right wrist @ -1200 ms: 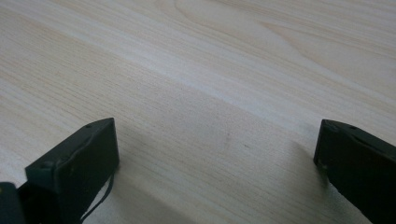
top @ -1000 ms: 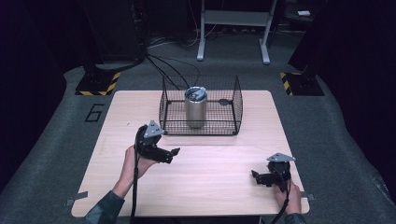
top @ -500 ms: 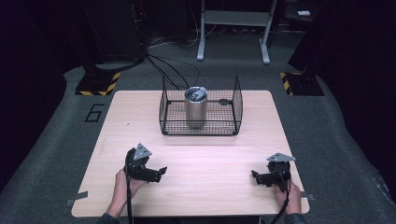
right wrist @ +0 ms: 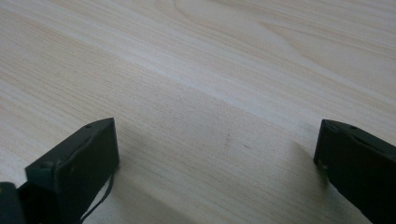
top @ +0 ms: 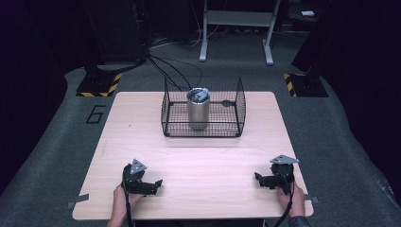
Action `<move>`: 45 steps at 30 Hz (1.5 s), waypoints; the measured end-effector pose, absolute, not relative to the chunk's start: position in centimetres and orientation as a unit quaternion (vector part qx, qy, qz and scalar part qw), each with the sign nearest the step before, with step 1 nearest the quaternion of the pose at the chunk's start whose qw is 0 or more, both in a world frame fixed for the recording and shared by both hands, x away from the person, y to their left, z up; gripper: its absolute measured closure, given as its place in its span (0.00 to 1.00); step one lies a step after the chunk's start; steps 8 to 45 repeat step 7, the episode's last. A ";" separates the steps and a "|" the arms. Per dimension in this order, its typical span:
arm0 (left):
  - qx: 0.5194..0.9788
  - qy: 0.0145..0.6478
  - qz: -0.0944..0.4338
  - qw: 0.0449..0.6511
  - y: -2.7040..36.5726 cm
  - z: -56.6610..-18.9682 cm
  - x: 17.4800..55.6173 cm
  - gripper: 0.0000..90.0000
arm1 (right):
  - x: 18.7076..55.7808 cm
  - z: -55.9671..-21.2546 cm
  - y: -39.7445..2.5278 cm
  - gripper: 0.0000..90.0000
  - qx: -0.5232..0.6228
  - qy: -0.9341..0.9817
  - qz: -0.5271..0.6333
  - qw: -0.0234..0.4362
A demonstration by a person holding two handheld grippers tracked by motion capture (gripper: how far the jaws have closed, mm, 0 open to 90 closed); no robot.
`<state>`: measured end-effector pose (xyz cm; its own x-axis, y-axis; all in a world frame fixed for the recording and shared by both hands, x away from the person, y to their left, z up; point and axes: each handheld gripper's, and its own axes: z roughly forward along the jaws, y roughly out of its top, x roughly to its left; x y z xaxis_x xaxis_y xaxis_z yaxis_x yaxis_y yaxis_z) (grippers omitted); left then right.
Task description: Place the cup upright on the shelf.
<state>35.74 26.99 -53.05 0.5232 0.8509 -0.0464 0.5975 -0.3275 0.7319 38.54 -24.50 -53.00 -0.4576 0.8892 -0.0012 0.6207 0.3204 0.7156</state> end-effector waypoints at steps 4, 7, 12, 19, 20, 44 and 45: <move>0.806 0.448 0.190 0.337 26.9 -53.1 35.8 0.00 | 38.5 -53.0 -24.5 0.00 0.479 0.787 0.331 0.203; 0.801 0.454 0.195 0.337 26.8 -53.1 35.9 0.00 | 38.5 -53.0 -24.5 0.00 0.479 0.787 0.331 0.203; 0.801 0.454 0.195 0.337 26.8 -53.1 35.9 0.00 | 38.5 -53.0 -24.5 0.00 0.479 0.787 0.331 0.203; 0.801 0.454 0.195 0.337 26.8 -53.1 35.9 0.00 | 38.5 -53.0 -24.5 0.00 0.479 0.787 0.331 0.203; 0.801 0.454 0.195 0.337 26.8 -53.1 35.9 0.00 | 38.5 -53.0 -24.5 0.00 0.479 0.787 0.331 0.203; 0.801 0.454 0.195 0.337 26.8 -53.1 35.9 0.00 | 38.5 -53.0 -24.5 0.00 0.479 0.787 0.331 0.203; 0.801 0.454 0.195 0.337 26.8 -53.1 35.9 0.00 | 38.5 -53.0 -24.5 0.00 0.479 0.787 0.331 0.203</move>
